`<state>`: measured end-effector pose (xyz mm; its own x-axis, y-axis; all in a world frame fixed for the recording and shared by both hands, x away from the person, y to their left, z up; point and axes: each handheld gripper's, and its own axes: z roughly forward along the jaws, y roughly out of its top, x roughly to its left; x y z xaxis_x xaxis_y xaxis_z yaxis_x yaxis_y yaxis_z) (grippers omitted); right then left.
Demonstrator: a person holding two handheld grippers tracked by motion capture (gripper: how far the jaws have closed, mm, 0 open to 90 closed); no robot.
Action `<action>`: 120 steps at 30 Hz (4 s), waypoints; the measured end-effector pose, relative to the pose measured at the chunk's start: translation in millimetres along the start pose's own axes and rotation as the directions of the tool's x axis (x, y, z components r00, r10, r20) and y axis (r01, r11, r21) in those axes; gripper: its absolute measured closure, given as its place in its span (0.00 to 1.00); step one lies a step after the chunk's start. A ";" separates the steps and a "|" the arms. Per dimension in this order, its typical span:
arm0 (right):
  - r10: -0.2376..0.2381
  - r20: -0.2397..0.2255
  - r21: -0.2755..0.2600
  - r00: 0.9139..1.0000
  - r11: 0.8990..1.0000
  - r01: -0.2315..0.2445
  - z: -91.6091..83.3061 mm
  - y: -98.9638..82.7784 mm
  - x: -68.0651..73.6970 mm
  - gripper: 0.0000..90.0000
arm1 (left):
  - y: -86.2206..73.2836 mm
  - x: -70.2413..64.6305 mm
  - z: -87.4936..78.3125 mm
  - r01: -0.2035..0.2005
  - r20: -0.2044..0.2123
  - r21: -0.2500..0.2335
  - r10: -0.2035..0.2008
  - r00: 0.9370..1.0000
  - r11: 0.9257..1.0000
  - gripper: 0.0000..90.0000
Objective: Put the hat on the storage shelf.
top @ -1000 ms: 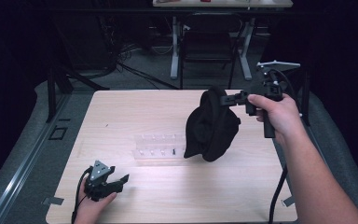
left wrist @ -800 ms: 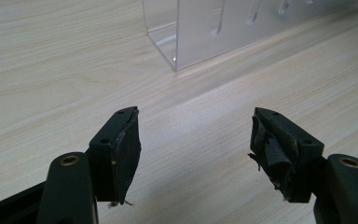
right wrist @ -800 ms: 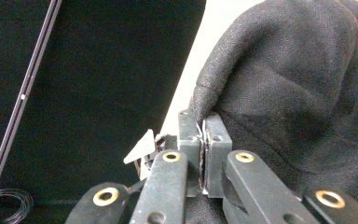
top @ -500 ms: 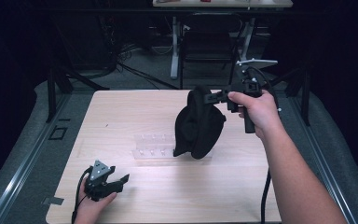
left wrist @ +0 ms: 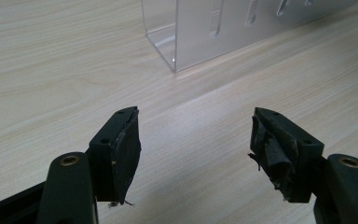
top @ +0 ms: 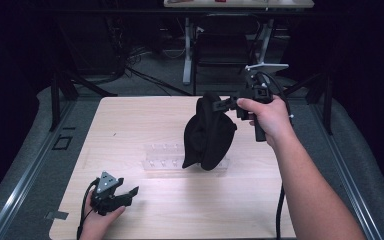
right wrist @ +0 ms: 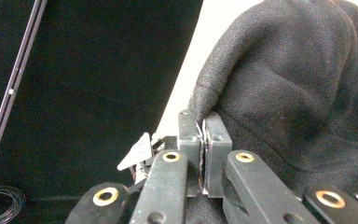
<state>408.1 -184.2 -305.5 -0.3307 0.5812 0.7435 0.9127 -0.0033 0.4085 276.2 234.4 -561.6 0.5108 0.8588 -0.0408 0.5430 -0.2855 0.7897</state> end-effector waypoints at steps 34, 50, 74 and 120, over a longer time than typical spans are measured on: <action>0.017 -0.087 -0.037 0.996 0.999 -0.020 23.4 -1.1 -2.5 0.97 | 90.5 -57.3 -6.1 -0.098 0.181 -0.163 0.128 0.975 0.982 0.62; 0.011 -0.099 -0.041 0.995 0.999 -0.016 27.5 -2.0 0.2 0.97 | 121.9 -110.4 13.0 -0.233 0.200 -0.179 0.267 0.943 0.956 0.67; -0.022 -0.120 -0.084 0.992 0.996 0.012 18.5 -7.5 6.5 0.87 | 116.0 -121.2 24.6 -0.354 0.099 -0.179 0.375 0.922 0.918 0.92; -0.053 0.031 -0.203 0.998 0.977 0.058 -55.2 -29.1 -24.7 0.80 | 82.3 -81.8 33.7 -0.258 0.073 -0.096 0.265 0.961 0.961 0.93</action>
<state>376.5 -243.4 -306.5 -0.3707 0.6056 0.7042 0.8242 -0.1351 0.5500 301.5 126.3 -514.0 0.6839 0.7188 0.1251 0.3262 -0.4547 0.8288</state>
